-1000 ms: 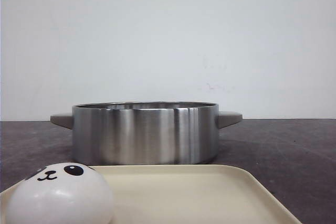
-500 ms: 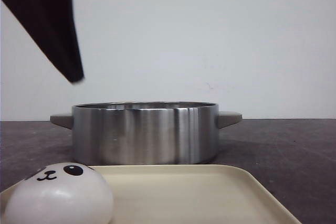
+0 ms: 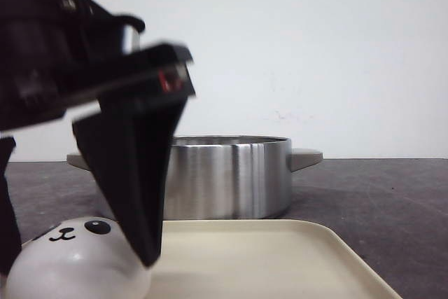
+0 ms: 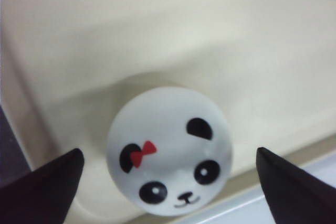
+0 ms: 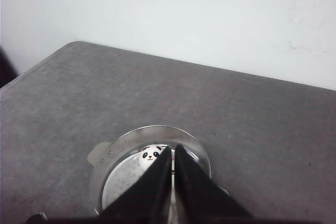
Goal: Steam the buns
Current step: 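Lower the left gripper onto the last panda bun and close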
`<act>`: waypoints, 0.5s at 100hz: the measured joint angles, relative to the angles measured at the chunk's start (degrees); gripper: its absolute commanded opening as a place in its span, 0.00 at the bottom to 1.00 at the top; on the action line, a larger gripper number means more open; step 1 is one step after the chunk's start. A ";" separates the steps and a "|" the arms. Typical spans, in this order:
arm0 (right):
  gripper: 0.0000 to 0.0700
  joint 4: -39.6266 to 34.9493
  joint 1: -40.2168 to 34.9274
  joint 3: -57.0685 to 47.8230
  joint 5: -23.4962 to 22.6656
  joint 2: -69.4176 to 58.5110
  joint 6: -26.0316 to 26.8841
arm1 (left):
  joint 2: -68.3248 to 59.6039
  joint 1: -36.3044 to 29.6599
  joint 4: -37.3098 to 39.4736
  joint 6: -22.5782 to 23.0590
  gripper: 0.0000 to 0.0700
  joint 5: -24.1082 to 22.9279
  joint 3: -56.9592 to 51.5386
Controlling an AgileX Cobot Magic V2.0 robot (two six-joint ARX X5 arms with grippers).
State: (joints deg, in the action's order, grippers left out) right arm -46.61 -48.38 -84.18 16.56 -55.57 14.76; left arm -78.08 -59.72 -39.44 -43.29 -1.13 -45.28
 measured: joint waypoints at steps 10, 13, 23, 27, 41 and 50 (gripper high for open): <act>0.00 -0.83 0.00 0.00 0.00 0.04 0.00 | -2.08 0.00 0.39 -0.02 0.91 0.00 0.00; 0.00 -0.94 0.00 0.00 0.00 0.07 0.00 | -2.71 0.00 0.39 -0.04 0.90 0.00 0.00; 0.00 -1.68 0.00 0.00 0.00 0.13 0.00 | -3.06 0.00 0.46 -0.20 0.64 -0.11 0.00; 0.00 -2.03 0.00 0.00 0.00 0.17 0.00 | -3.08 0.00 0.52 -0.20 0.44 -0.15 0.00; 0.00 -2.29 0.00 0.00 0.00 0.20 0.00 | -3.08 0.00 0.74 -0.24 0.00 -0.22 0.00; 0.00 -2.29 0.00 0.00 0.00 0.22 0.00 | -3.04 -0.04 0.94 -0.15 0.00 -0.17 0.00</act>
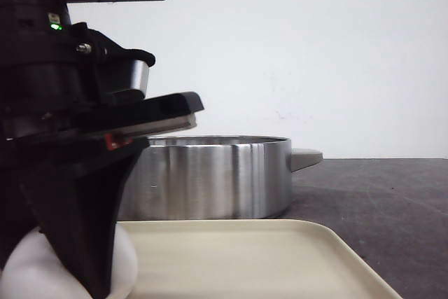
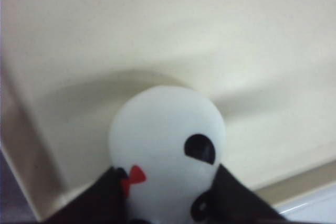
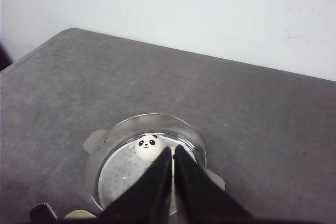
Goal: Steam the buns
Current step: 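Lower the left gripper onto the last panda bun and close, then lift the bun with the left gripper and carry it over the pot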
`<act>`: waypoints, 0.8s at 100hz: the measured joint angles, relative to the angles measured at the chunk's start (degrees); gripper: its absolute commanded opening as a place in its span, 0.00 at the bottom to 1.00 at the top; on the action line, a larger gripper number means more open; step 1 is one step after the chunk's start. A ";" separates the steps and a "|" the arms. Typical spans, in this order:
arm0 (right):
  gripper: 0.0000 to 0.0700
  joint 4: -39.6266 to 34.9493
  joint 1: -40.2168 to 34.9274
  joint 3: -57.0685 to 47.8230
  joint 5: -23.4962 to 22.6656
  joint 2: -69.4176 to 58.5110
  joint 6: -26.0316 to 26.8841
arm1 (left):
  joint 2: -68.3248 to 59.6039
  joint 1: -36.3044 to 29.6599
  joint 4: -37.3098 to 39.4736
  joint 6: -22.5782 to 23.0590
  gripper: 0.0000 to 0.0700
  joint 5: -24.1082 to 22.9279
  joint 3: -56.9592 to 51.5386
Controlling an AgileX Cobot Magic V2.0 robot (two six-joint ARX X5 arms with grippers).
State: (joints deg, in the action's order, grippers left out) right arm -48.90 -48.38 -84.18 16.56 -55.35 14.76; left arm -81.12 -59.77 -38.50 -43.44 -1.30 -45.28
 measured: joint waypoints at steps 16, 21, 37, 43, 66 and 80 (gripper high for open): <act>0.00 0.00 0.00 0.00 0.00 0.00 0.00 | 2.89 -0.31 -0.72 0.52 0.00 -0.04 -0.31; 0.00 0.00 0.00 0.00 0.00 0.00 0.00 | 5.22 -0.46 -0.92 0.87 0.00 -0.04 -1.07; 0.00 -0.02 0.00 0.00 0.00 0.00 0.00 | 12.92 -0.46 -0.66 4.76 0.00 -0.24 -8.44; 0.00 -0.02 0.00 0.00 0.00 0.00 0.00 | 14.43 0.07 -0.70 6.93 0.00 -0.66 -11.82; 0.00 0.00 0.00 0.00 0.00 0.00 0.00 | 11.96 7.45 -3.54 15.28 0.00 -1.86 -24.17; 0.00 -0.02 0.00 0.00 0.00 0.00 0.00 | 7.52 13.35 -5.14 20.46 0.00 -1.49 -29.11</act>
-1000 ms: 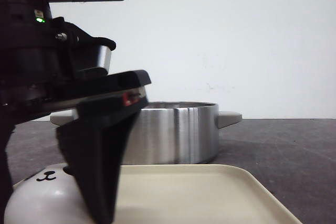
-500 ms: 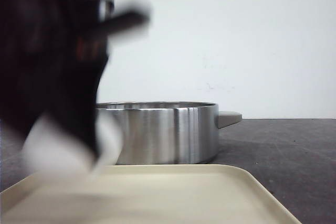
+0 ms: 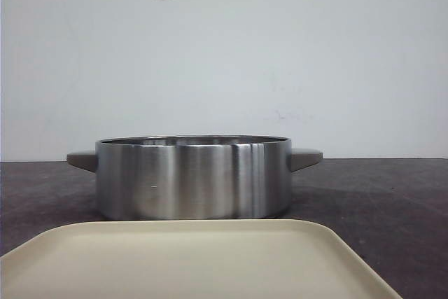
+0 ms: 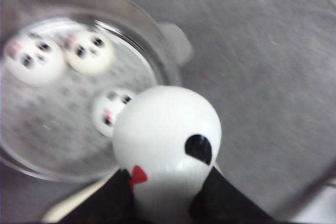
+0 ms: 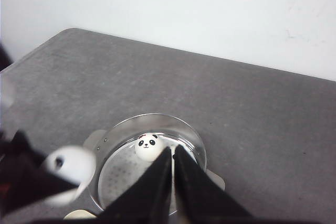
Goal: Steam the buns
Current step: 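Lift the bun with the left gripper and carry it over the pot, then lower the bun into the pot and open the left gripper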
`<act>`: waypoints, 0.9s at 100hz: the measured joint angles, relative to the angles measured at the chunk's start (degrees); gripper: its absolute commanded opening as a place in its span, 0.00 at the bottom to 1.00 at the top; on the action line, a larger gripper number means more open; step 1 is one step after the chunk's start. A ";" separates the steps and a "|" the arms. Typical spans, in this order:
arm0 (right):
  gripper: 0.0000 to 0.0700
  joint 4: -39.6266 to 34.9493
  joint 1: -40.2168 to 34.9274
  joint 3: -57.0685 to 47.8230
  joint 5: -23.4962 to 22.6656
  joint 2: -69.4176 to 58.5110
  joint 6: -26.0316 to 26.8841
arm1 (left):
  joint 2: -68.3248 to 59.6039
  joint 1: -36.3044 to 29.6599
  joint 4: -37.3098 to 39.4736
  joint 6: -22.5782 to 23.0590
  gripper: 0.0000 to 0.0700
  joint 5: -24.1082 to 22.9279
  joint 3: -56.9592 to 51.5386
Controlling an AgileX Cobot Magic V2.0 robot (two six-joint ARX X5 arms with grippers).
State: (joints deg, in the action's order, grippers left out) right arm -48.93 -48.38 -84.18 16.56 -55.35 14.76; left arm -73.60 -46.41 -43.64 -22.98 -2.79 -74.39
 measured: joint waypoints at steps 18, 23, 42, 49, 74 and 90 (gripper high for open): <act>0.00 -0.07 0.00 0.00 0.00 -0.02 0.00 | -7.32 6.32 -0.11 5.09 0.00 0.11 -1.88; 0.00 -0.11 0.00 0.00 0.00 -0.02 0.00 | -9.55 7.37 -0.20 5.84 0.00 0.20 -1.88; 0.00 -0.35 0.00 0.00 0.02 -0.02 0.00 | -17.84 10.71 -0.15 6.99 0.00 2.43 -1.88; 0.00 -1.14 0.00 0.00 0.04 0.00 0.00 | -20.50 11.21 0.61 7.02 0.00 2.58 -1.88; 0.00 -4.39 0.00 0.00 0.20 -0.02 0.07 | -26.05 11.65 1.44 7.17 0.18 2.73 -1.88; 0.00 -5.66 0.00 0.00 0.42 0.00 0.50 | -26.95 11.87 1.14 7.17 0.61 2.73 -1.88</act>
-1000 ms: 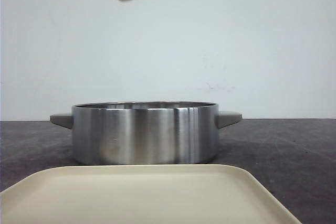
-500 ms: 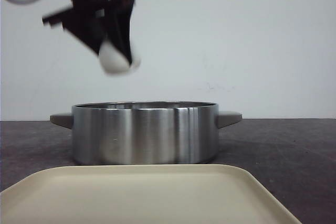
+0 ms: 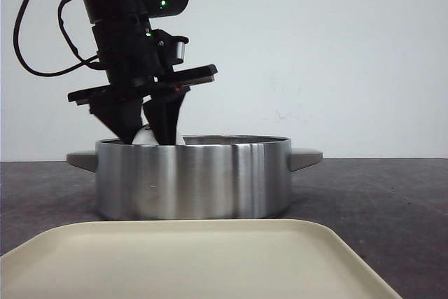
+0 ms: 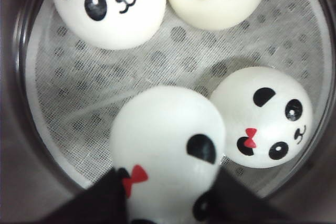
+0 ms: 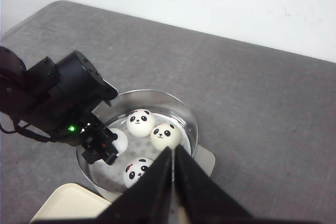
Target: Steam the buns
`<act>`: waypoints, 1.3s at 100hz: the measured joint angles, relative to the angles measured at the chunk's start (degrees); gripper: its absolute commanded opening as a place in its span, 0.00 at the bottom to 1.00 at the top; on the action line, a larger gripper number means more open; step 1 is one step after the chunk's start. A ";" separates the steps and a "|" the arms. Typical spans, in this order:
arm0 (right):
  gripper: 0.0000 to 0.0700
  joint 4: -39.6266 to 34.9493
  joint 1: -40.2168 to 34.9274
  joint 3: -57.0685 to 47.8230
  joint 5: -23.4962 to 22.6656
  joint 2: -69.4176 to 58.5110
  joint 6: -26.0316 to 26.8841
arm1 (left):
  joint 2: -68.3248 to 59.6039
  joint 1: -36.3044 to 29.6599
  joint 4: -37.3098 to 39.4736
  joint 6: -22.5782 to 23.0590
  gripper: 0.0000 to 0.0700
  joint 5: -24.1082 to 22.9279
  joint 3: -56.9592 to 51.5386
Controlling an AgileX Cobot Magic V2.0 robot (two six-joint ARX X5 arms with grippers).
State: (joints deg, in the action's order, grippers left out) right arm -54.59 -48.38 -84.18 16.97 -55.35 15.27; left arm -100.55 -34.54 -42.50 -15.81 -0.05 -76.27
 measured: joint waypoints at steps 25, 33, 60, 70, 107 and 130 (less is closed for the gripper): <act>0.00 -0.07 0.00 0.00 0.63 -0.02 1.09 | 0.00 0.00 -1.07 -0.02 0.87 0.42 -0.02; 0.00 -0.07 0.00 0.00 0.63 -0.02 1.46 | 0.00 -0.02 -1.29 -0.02 0.87 0.63 -0.13; 0.00 -0.15 0.00 0.00 0.87 -0.02 1.55 | 1.42 -0.02 -2.95 -0.04 0.85 -0.20 -1.01; 0.00 -0.26 0.00 0.00 0.92 -0.02 1.55 | 6.97 -0.13 0.35 -0.28 0.82 -0.28 -0.96; 0.00 13.38 -2.21 7.06 4.31 2.25 -0.90 | 34.12 -0.74 3.43 -2.47 0.00 -2.91 -1.27; 0.00 32.13 -5.88 18.75 4.09 3.98 -9.35 | 45.46 -0.76 -2.34 -2.95 0.00 -10.27 -1.27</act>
State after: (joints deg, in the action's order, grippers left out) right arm -22.46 -54.26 -65.43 21.06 -51.37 5.91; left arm -55.09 -35.31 -44.84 -18.76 -10.33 -77.54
